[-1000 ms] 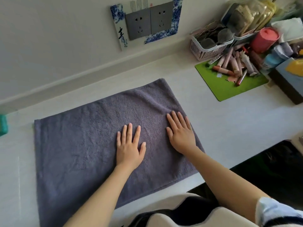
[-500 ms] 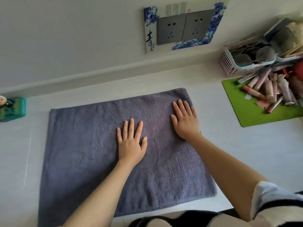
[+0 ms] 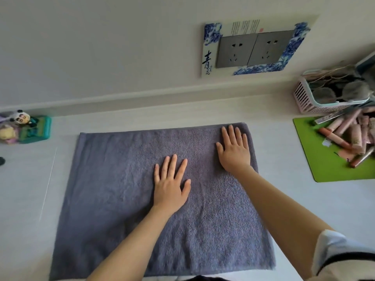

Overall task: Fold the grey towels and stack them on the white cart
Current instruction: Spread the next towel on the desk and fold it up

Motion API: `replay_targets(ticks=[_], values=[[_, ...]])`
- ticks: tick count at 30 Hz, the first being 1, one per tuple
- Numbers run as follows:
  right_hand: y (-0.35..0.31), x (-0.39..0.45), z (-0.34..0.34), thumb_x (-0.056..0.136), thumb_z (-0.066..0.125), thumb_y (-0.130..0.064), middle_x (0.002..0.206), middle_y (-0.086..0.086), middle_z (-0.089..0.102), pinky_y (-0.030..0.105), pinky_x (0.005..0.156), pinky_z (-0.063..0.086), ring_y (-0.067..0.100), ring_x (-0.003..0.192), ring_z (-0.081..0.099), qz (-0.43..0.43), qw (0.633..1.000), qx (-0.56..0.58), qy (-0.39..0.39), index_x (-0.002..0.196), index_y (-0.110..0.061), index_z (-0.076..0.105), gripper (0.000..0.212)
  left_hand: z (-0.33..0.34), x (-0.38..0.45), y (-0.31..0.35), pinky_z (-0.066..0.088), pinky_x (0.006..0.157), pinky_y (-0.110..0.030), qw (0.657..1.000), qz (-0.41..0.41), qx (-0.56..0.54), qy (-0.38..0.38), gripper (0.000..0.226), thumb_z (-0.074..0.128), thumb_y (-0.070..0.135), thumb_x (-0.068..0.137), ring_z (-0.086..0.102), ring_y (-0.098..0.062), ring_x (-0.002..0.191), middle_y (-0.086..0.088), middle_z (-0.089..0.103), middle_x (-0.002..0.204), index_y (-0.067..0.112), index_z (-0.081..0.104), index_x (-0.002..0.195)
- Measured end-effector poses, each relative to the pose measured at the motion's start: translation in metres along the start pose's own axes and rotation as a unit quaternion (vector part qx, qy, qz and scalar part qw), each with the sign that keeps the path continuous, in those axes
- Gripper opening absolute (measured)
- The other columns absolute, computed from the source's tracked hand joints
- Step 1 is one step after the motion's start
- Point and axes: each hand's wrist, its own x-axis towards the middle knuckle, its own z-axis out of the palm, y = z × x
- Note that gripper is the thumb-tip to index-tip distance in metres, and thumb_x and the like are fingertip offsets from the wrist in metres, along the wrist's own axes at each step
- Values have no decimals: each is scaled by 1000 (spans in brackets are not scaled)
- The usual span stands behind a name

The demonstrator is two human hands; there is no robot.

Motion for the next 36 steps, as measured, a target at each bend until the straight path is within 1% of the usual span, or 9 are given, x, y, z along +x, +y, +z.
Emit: replay_targets(ticks=[4,7,11,16,22,26,30,33,36], values=[[-23,-59,-6,92,41,-41,144,16,42,46,110,28,35,132,39,-119,992,-17,49,140,-15,41,55,-21,21,-34,8,115,-50,993,6,-116,31,60,29,47,89,28,-29,139,-10,34,150,19,44,140],[-36,-129,13,86,37,-52,118,-2,62,38,83,50,23,100,59,-262,964,-42,-19,124,-30,54,47,-33,25,-88,5,114,-58,998,-22,-50,17,67,23,54,85,22,-32,141,-9,30,152,23,44,140],[-26,-143,21,95,25,-54,123,-8,60,34,80,37,19,100,57,-297,950,-78,-62,122,-38,57,45,-47,20,-130,2,116,-53,997,-47,17,-60,62,15,60,91,3,-22,145,3,11,158,36,21,148],[-29,-92,-5,98,1,-51,133,-3,57,42,97,24,28,119,54,-245,954,-155,-78,128,-36,56,64,-57,4,-139,17,111,-49,988,-129,38,-74,56,23,54,96,13,-26,140,2,13,156,38,15,149],[-49,-28,-34,100,15,-44,159,-1,-3,53,114,-9,33,144,-5,-97,966,-229,-71,149,-34,10,51,-63,-16,-120,31,107,-40,975,-169,-114,-91,57,31,56,95,27,-24,129,-2,30,140,30,31,146],[-93,-56,-21,98,24,-49,158,6,4,50,115,-2,31,144,4,-113,976,-180,-39,149,-22,15,58,-55,-47,-113,30,109,-32,964,-82,-236,-89,53,45,44,95,23,-13,133,5,25,142,27,34,145],[-118,-140,12,84,57,-38,115,11,58,45,81,48,34,98,58,-252,966,-17,49,115,-17,63,37,-46,-85,-139,32,105,-25,965,21,-259,-27,28,62,26,89,38,-8,120,5,40,130,23,63,117],[-124,-197,40,83,49,-44,91,1,61,31,66,53,23,75,61,-281,956,83,8,101,-22,67,34,-42,-115,-162,36,96,-28,968,117,-222,-17,16,66,38,79,44,-8,100,9,51,101,26,70,89],[-131,-231,58,81,51,-50,83,-5,60,25,61,52,17,70,61,-287,948,133,-26,95,-29,65,29,-36,-143,-176,38,92,-29,964,154,-209,-61,29,60,55,69,42,-4,100,12,53,100,33,70,84]])
